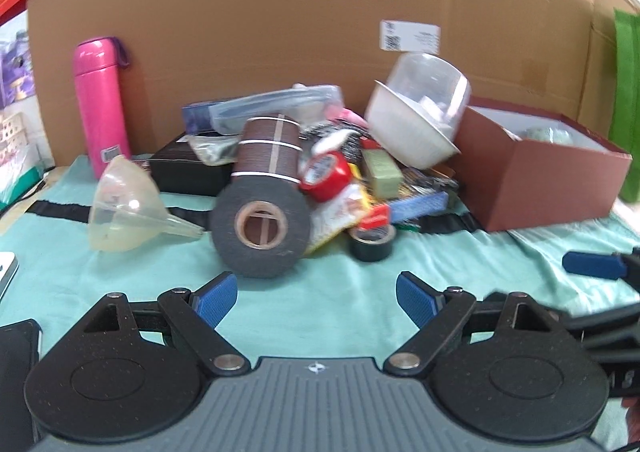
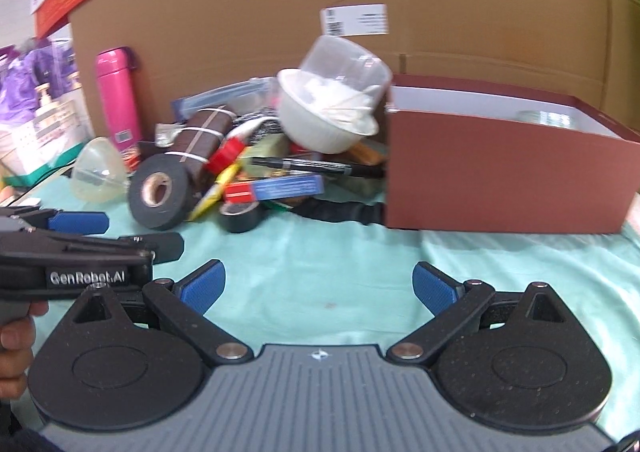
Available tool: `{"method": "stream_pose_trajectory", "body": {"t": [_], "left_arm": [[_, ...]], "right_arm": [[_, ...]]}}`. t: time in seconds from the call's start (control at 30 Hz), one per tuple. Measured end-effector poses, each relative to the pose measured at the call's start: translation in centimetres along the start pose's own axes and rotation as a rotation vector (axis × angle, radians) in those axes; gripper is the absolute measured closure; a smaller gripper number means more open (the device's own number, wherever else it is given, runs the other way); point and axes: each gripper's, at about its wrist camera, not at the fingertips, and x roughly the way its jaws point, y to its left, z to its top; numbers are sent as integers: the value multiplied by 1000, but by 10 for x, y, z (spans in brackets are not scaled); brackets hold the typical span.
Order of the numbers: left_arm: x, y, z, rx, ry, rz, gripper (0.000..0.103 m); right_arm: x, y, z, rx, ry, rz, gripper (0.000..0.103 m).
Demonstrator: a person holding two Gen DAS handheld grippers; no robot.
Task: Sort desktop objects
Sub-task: 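Withdraw the left gripper from the box back toward the black tape roll, then close the left gripper on the rim of the black tape roll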
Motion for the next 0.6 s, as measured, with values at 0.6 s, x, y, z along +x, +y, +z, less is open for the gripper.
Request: {"method": "stream_pose_trajectory", "body": {"t": [0.6], "left_arm": [[36, 76, 28, -107, 33, 1, 45]], "right_arm": [[46, 69, 32, -141, -81, 123, 27]]}}
